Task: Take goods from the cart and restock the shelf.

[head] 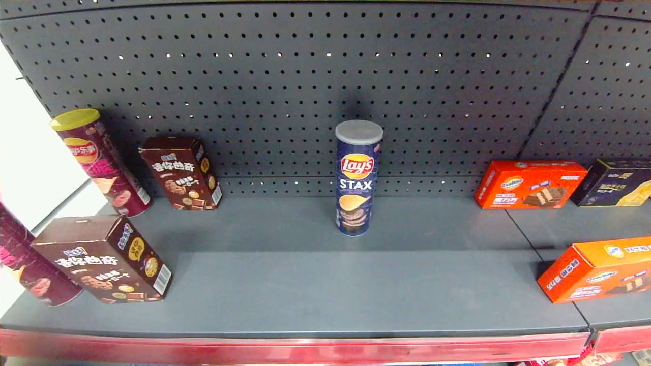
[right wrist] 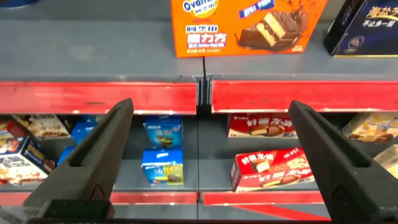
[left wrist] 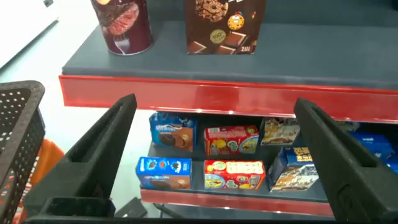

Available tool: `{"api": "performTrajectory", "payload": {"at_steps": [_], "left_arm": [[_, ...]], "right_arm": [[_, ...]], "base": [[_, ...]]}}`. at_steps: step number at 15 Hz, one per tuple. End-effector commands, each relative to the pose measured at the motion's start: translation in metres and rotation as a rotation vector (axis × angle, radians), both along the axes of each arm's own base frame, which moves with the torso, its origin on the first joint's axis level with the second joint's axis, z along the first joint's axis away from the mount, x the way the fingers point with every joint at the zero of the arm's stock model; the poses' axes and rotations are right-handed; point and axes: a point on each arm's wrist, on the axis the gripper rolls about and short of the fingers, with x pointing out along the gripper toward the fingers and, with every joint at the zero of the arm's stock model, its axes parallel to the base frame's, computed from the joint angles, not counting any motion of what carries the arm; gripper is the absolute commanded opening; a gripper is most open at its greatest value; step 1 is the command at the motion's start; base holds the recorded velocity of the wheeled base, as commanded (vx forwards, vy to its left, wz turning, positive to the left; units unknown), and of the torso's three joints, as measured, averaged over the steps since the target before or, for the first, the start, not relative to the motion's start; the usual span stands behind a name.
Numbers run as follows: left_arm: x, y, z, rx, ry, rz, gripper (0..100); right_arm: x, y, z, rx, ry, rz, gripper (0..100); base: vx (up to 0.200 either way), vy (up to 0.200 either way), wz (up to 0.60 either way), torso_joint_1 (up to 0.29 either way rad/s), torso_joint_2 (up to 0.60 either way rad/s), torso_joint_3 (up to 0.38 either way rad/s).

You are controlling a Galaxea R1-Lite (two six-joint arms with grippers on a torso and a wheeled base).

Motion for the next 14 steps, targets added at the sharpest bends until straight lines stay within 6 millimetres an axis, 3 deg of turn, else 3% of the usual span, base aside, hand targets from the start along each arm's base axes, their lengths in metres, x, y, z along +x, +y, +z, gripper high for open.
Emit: {"api": "performTrajectory", "payload": {"at_steps": [1, 11, 14], "left_arm": [[0.0001, 0.0000, 0.0001, -0.001, 0.000, 0.001, 100], [0.0001, -0.0001, 0.0001, -0.001, 0.000, -0.002, 100], [0.0001, -0.0003, 0.0000, 0.005, 0.002, -0.013, 100]], "right_arm": [[0.0001, 0.0000, 0.0001, 0.001, 0.001, 0.000, 100], [0.0001, 0.0000, 0.0001, 0.005, 0.001, -0.002, 100], [0.0001, 0.0000, 0.0001, 0.005, 0.001, -0.002, 100]], "base": [[0.000, 0.000, 0.60, -0.007, 0.00, 0.002], [0.000, 0.000, 0.60, 0.003, 0.00, 0.003], [0.000, 0.000, 0.00, 0.000, 0.00, 0.000]]}}
